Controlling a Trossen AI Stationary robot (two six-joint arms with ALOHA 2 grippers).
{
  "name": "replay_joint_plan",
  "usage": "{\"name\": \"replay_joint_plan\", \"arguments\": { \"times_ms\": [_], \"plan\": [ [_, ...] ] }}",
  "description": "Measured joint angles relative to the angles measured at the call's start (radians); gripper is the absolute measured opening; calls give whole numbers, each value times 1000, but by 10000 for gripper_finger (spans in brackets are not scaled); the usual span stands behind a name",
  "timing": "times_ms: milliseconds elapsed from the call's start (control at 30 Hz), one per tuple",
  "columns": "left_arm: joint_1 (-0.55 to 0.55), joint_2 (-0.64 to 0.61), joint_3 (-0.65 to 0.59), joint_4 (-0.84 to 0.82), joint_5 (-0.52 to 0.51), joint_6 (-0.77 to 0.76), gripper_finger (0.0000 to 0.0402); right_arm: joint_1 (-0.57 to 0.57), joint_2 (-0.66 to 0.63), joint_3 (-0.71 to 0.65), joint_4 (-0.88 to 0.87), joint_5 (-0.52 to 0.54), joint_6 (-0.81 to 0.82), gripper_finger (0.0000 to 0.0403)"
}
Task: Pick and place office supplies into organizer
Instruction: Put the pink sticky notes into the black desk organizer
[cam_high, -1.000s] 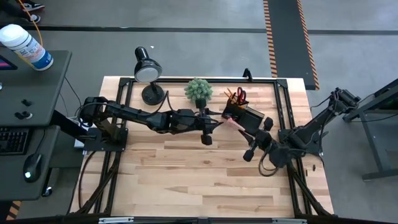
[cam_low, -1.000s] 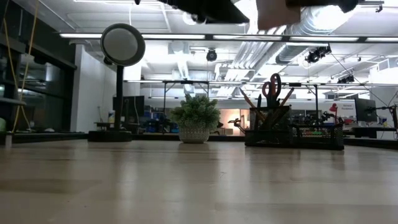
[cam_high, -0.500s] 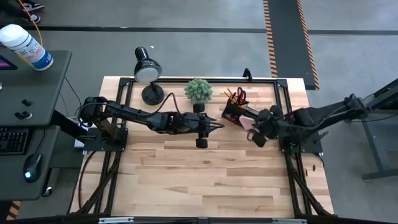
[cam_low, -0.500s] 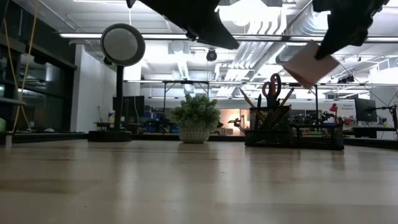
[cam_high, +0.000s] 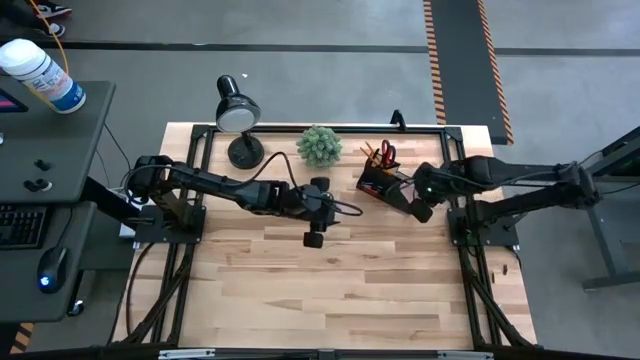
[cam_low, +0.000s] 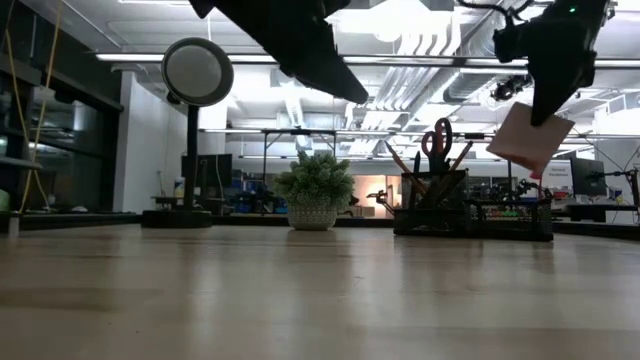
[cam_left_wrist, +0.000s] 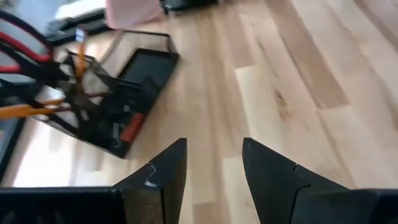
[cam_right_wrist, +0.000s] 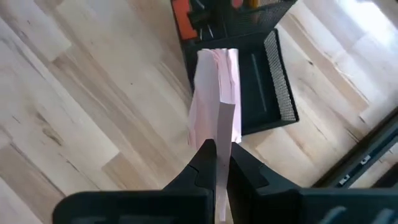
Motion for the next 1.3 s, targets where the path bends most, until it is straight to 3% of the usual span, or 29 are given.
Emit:
{"name": "replay_joint_plan", "arguments": {
  "times_ms": [267,633,1033,1300],
  "plan": [
    [0,0,0,-26,85,-10,143,-154,74,0,57,-115,-177,7],
    [0,0,0,-60,102,-15,143,-300,191,0,61,-118,-382,7],
    [0,0,0,-66,158,-14,143,-393,215,0,123,-198,-552,7],
    [0,0,0,-65,158,-14,142,-398,216,0,129,-209,-578,7]
  ]
}}
